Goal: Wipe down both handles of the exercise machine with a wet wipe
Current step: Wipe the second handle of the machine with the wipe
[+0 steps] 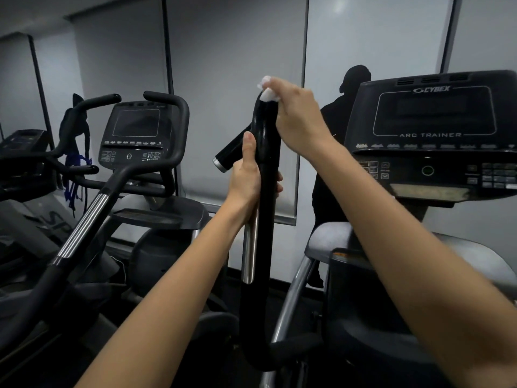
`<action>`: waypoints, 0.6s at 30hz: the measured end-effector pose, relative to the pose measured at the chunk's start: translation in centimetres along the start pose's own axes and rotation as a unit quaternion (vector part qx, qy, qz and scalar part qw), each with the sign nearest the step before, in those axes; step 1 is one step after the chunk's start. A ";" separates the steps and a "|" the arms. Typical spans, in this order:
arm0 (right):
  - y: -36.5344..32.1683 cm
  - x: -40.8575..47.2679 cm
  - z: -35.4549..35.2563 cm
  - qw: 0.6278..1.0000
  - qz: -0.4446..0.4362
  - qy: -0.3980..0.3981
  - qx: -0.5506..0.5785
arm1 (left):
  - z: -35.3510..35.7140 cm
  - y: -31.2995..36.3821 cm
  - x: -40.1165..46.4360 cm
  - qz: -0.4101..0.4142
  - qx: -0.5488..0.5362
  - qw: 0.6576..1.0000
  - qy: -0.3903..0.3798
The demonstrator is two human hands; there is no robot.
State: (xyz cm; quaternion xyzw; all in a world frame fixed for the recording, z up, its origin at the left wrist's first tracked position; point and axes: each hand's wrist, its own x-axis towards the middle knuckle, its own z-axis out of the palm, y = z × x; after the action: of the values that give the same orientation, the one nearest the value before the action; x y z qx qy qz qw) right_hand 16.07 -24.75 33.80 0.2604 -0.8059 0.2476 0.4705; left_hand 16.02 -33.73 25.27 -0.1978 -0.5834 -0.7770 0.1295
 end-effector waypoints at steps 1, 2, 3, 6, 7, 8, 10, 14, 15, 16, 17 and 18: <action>-0.2 -0.9 0.3 1.000 -0.021 0.005 -0.017 | -0.1 0.0 -0.1 -0.003 -0.001 1.000 -0.006; -0.4 -1.6 0.5 0.999 -0.039 0.007 -0.036 | -0.1 0.2 -0.2 -0.004 0.000 1.000 -0.012; -0.3 -2.4 0.9 0.997 -0.047 0.007 -0.053 | -0.1 0.3 -0.4 -0.006 0.003 1.000 -0.019; -0.9 -5.6 1.6 0.996 -0.050 0.007 -0.071 | -0.8 0.8 -0.9 -0.023 0.025 0.998 -0.059; -1.2 -6.8 2.0 0.995 -0.057 0.010 -0.084 | -1.1 0.9 -1.0 -0.027 0.023 0.996 -0.085; -1.4 -8.0 2.1 0.993 -0.067 0.009 -0.099 | -1.4 0.9 -1.1 -0.029 0.019 0.993 -0.110; -2.0 -9.7 1.8 0.993 -0.077 -0.012 -0.090 | -1.9 1.0 -1.4 -0.033 0.020 0.991 -0.129; -3.1 -8.4 -1.2 0.997 -0.068 0.027 -0.011 | -2.6 0.9 -2.0 -0.057 0.023 0.990 -0.126; -3.1 -7.1 -1.7 0.997 -0.056 0.046 -0.020 | -2.7 0.8 -2.1 -0.064 0.028 0.990 -0.122; -3.0 -5.7 -1.8 0.997 -0.046 0.045 -0.043 | -2.8 0.7 -2.3 -0.070 0.030 0.990 -0.121; -2.9 -4.5 -1.6 0.996 -0.043 0.019 -0.080 | -2.8 0.7 -2.3 -0.074 0.030 0.990 -0.120; -2.7 -3.8 -1.1 0.992 -0.041 -0.018 -0.120 | -2.9 0.6 -2.4 -0.080 0.020 0.989 -0.119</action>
State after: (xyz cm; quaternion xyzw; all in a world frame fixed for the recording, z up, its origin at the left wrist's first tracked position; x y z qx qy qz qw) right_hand 20.09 -25.38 31.33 0.2397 -0.8265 0.1252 0.4937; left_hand 17.98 -36.72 23.98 -0.2389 -0.6241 -0.7440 0.0005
